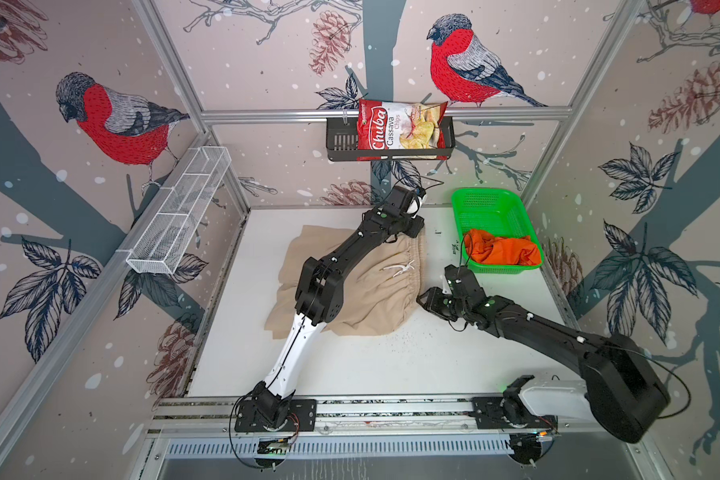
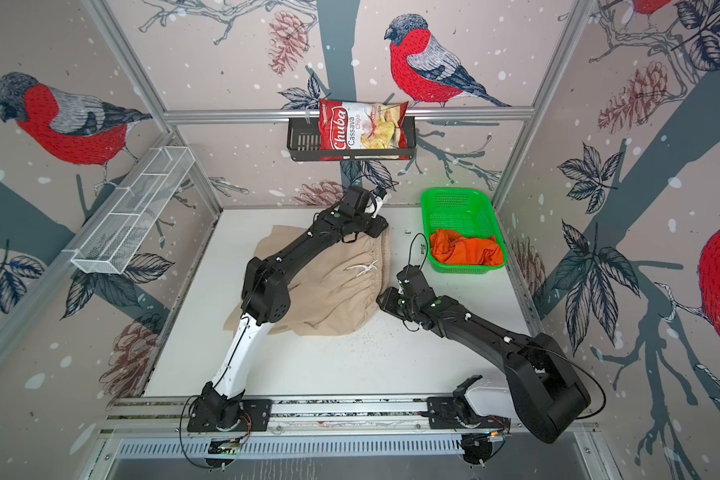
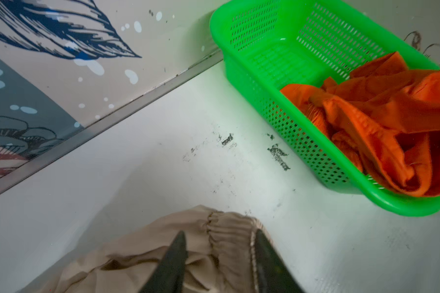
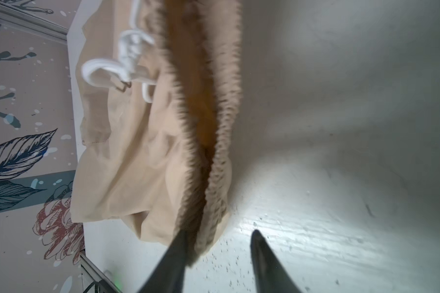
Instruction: Fold and stack the shorts
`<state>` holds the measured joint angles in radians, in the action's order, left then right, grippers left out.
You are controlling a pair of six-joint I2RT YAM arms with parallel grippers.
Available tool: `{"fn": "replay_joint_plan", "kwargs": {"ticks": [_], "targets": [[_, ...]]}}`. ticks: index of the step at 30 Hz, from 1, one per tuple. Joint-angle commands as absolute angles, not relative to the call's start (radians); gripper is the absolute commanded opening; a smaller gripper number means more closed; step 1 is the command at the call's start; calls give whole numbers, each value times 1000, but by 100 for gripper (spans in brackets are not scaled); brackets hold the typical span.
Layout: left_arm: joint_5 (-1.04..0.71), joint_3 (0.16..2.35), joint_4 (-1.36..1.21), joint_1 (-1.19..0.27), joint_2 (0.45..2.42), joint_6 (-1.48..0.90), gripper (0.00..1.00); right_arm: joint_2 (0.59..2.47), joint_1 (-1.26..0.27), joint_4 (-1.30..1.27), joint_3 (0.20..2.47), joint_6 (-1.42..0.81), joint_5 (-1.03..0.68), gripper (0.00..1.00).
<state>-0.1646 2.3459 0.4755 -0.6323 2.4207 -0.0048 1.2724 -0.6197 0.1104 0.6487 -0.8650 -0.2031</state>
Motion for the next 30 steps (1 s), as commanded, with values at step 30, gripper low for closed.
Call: {"fn": "replay_joint_plan", "kwargs": {"ticks": [30], "targets": [[-480,1038,-89,-644,1654,51,50,1440,-405,-405,400,-1122,-582,57]]}}
